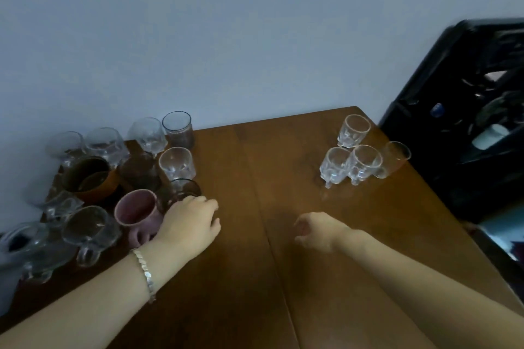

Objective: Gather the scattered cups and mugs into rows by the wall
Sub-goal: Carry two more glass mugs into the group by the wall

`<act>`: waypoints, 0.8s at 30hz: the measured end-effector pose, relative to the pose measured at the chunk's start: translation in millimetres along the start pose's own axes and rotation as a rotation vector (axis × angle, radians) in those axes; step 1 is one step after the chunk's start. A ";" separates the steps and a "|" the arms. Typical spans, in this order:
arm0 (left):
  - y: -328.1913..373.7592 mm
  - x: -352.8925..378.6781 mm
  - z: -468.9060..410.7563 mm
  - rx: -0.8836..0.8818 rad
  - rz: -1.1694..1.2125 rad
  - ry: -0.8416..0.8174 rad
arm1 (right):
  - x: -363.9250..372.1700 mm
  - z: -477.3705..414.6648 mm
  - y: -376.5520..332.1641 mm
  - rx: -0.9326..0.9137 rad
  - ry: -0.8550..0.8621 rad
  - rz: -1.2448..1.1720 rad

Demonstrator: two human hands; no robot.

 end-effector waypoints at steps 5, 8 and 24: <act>84.0 34.3 -32.1 -0.038 0.138 -0.072 | -47.4 -7.6 116.3 0.068 0.112 0.097; 127.1 51.5 -53.7 -0.077 0.172 -0.090 | -90.7 -27.7 167.4 0.091 0.251 0.108; 182.9 75.3 -121.1 -0.265 0.108 -0.106 | -111.1 -102.8 194.9 -0.049 0.268 0.007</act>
Point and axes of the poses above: each hand's wrist, its own z-axis away from the middle knuckle, its own x-axis out of the palm, y = z × x, the point moved 10 cm from there along -z, towards the middle knuckle, and after that the axes turned 11 degrees about z, right-handed, at the moved point
